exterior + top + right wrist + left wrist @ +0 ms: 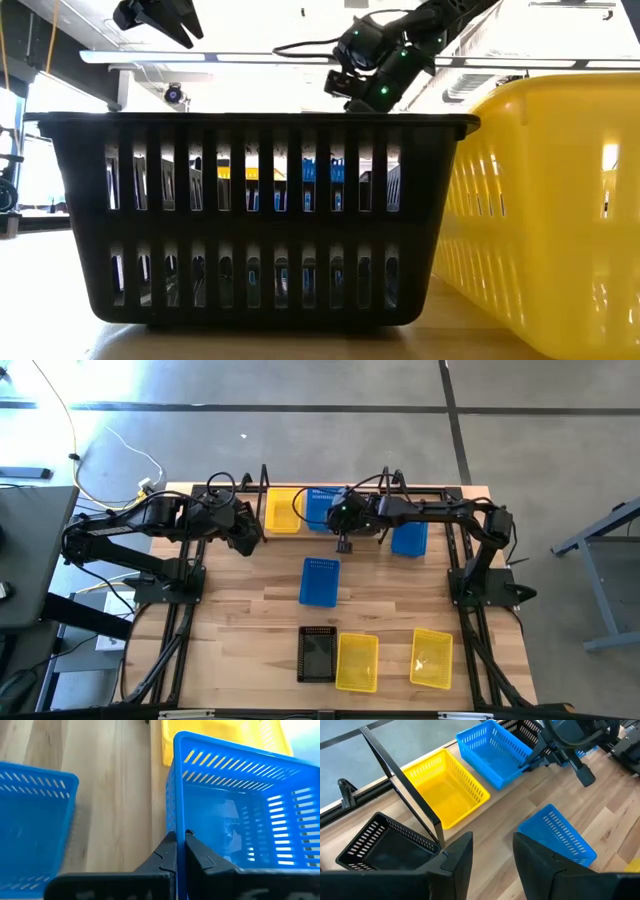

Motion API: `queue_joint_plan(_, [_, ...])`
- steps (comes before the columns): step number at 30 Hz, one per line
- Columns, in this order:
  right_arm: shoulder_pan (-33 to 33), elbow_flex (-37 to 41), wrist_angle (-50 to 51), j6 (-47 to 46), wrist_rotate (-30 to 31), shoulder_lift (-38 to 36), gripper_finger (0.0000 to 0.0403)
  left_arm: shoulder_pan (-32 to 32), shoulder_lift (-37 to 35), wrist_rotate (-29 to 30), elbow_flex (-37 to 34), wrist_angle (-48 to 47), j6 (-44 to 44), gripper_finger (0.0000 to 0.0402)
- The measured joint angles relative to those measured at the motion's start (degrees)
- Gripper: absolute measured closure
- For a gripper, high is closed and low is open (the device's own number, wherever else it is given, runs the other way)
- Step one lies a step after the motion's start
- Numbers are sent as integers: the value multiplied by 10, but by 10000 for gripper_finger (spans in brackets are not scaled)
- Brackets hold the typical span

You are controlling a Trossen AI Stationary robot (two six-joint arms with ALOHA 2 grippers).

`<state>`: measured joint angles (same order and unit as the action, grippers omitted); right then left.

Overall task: Stack baskets on shelf by color
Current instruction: Put the bottom blue bin on the shelf

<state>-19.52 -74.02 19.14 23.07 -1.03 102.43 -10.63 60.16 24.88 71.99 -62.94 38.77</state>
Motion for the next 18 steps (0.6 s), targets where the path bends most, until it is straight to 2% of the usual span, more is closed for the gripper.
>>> queue_joint_plan(9, [-8,0,17,-20,-34,4,403,0,0,0,0,1,0,273])
queue_joint_plan(18, [-11,0,13,-14,-31,15,403,0,0,-2,0,1,0,273])
